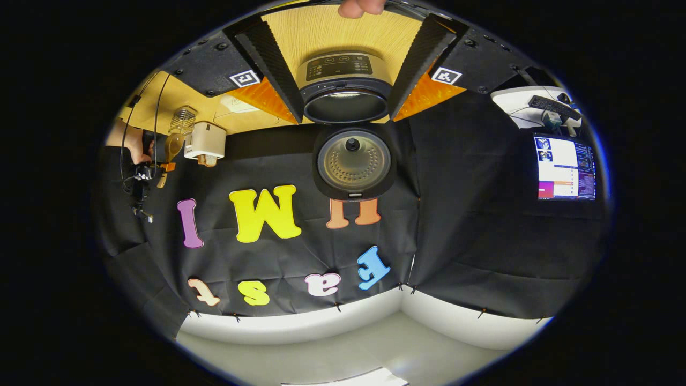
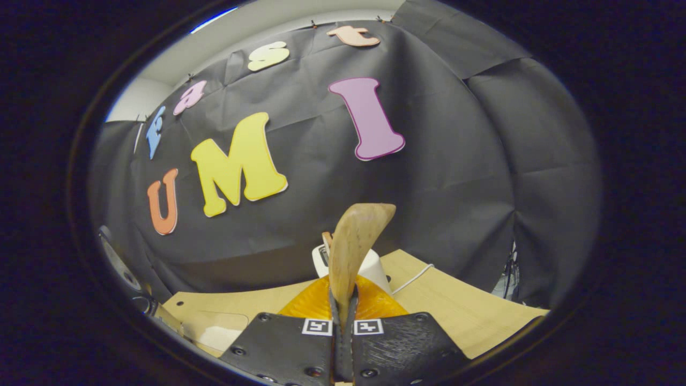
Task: Close the left gripper, press the button to open the rice cooker; take a wooden spoon from the chopstick holder with the right hand, scoop a spoonful of rice and pour it into the rice cooker, then put the wooden spoon back into the chopstick holder.
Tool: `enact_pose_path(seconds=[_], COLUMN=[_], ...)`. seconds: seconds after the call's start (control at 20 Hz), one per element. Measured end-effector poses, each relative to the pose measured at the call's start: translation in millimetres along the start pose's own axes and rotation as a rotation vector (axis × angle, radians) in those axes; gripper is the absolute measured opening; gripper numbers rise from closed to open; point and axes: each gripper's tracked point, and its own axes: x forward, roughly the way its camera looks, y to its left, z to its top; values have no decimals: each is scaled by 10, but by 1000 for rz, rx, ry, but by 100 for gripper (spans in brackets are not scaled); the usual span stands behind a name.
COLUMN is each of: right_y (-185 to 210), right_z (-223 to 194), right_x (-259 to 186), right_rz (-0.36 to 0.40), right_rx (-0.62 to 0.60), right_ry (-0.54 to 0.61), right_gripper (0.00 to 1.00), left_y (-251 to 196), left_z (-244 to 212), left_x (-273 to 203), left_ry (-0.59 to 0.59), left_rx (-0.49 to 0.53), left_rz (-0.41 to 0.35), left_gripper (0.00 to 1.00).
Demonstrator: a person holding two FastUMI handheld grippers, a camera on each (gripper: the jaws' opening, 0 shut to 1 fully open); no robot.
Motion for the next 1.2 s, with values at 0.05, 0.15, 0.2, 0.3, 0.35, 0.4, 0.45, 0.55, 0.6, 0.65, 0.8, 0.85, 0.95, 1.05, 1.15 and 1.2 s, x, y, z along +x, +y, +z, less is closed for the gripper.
enact_pose_path(seconds=[0.05, 0.15, 0.2, 0.3, 0.35, 0.4, 0.45, 0.55, 0.6, 0.65, 0.8, 0.85, 0.95, 1.05, 1.15, 1.2], right_y=[19, 38, 26, 4, -11, -27, -35, -43, -56, -67, -67, -56, -46, -65, -64, -86], right_z=[-29, -89, -127, -230, -290, -350, -405, -506, -564, -599, -733, -774, -836, -889, -844, -838], right_x=[16, 58, 91, 150, 171, 196, 217, 249, 275, 267, 297, 302, 283, 268, 264, 275], right_rz=[1, 0, -2, -6, -8, -10, -11, -8, -9, -8, -5, 0, 9, 8, 15, 12], right_rx=[-15, -32, -36, -46, -50, -51, -49, -39, -38, -38, -43, -48, -62, -53, -31, -32], right_ry=[-2, -2, -2, 10, 16, 22, 27, 35, 41, 44, 60, 64, 66, 76, 63, 61], right_gripper=[0, 0, 0, 0, 0, 0, 0, 0, 0, 0, 1, 0, 1, 3, 6, 8], left_y=[-6, 22, 30, 23, 29, 26, 32, 29, 32, 43, 59, 52, 39, 4, -10, -17], left_z=[-15, -50, -62, -50, -41, -26, -29, -37, -30, -34, -65, -74, -76, -58, -66, -69], left_x=[13, 28, 30, 24, 20, 16, 19, 20, 24, 29, 35, 34, 40, 40, 42, 41], left_ry=[4, 14, 17, 17, 14, 11, 8, 11, 11, 12, 18, 21, 23, 22, 21, 22], left_rx=[-4, -12, -15, -20, -23, -26, -31, -38, -38, -38, -47, -50, -54, -53, -49, -48], left_rz=[-2, 3, 5, 7, 7, 6, 5, 3, 3, 6, 8, 8, 6, 2, -4, -6], left_gripper=[100, 100, 100, 99, 99, 100, 99, 100, 100, 100, 99, 99, 100, 100, 100, 99])
